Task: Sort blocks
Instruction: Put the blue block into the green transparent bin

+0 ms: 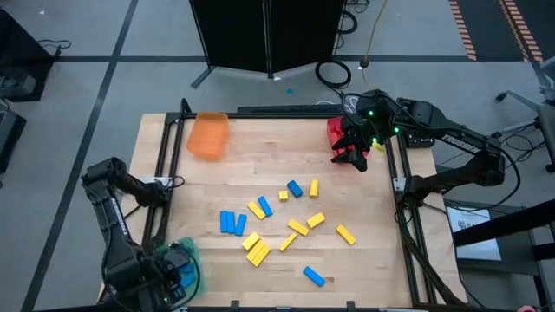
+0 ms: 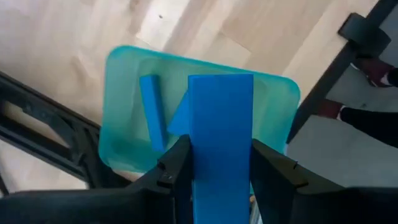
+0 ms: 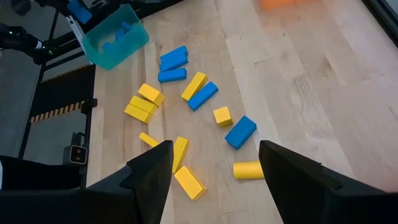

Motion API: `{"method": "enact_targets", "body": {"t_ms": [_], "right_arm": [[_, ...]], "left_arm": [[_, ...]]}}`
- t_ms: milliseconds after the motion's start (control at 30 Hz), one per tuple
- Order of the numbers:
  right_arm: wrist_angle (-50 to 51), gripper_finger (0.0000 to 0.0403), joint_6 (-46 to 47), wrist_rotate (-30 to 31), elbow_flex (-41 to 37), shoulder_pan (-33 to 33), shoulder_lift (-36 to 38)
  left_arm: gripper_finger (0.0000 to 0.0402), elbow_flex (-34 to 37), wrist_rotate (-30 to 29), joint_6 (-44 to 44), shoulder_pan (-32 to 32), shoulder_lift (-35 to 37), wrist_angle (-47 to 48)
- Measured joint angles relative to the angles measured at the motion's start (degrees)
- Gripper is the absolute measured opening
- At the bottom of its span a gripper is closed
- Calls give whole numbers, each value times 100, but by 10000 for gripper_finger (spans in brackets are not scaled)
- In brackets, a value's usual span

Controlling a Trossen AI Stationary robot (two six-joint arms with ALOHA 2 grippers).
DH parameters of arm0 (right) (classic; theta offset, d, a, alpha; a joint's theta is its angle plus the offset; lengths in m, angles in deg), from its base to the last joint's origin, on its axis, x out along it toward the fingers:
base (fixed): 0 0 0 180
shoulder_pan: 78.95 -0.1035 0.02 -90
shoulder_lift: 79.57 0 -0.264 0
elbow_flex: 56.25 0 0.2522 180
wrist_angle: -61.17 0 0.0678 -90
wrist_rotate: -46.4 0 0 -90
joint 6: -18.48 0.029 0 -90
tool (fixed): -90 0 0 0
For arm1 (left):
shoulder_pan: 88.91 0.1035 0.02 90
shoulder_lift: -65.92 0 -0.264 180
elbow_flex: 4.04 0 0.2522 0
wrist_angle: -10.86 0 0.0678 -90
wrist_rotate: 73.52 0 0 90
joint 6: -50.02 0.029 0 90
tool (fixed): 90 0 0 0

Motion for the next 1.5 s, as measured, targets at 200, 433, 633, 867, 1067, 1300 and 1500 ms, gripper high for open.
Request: {"method": "enact_targets", "body": {"t_ms": [200, 433, 633, 867, 1067, 1300, 1500], "right_arm": [[1, 235, -60, -1, 0, 1, 0], [1, 235, -63, -1, 0, 0, 0], [0, 235, -65, -1, 0, 1, 0], [0, 235, -65, -1, 0, 0, 0], [-43, 235, -62, -1, 0, 0, 0], [-44, 235, -62, -1, 0, 0, 0], [-44, 235, -82, -1, 0, 1, 0]], "left_arm": [[131, 677, 251, 103, -41, -2, -1182], [131, 1426, 411, 145, -41, -2, -1954], [131, 2061, 558, 247, -57, -2, -3012], [131, 2532, 630, 284, -50, -2, -3616], [131, 2984, 626, 290, -50, 2, -4472], [131, 3350, 623, 248, -44, 15, -5061], [138, 3350, 601, 268, -44, 14, -5050]]}}
